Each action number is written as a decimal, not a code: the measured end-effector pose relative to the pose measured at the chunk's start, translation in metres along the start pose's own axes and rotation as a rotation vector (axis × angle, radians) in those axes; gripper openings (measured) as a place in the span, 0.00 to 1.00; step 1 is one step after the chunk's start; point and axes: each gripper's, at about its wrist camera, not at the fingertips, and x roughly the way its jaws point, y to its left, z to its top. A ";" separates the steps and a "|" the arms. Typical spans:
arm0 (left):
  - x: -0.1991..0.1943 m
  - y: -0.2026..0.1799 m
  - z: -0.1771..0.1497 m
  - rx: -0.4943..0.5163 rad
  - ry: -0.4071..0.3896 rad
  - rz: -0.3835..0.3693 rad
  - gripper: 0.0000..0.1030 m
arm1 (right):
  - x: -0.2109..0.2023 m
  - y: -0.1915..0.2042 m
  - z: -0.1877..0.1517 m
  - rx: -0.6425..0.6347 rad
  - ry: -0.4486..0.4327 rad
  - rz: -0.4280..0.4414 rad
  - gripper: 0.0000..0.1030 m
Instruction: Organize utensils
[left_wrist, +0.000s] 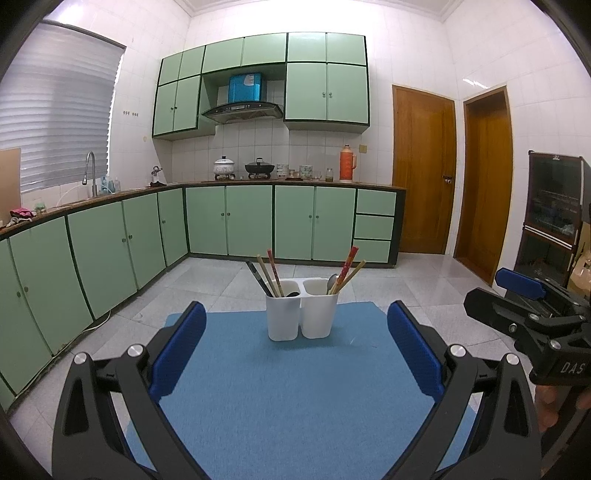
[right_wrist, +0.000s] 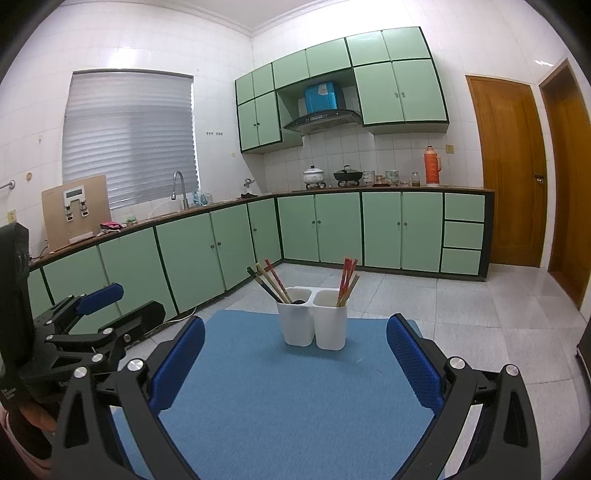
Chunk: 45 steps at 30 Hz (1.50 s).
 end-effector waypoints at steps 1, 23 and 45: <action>0.000 0.000 0.000 -0.001 0.001 -0.001 0.93 | 0.000 0.000 0.000 0.000 0.000 0.000 0.94; 0.000 0.001 0.000 0.000 0.005 0.002 0.93 | -0.001 -0.003 0.001 -0.001 0.006 0.001 0.94; -0.001 0.009 -0.002 -0.015 0.013 0.007 0.93 | 0.005 -0.004 -0.004 -0.003 0.016 0.002 0.94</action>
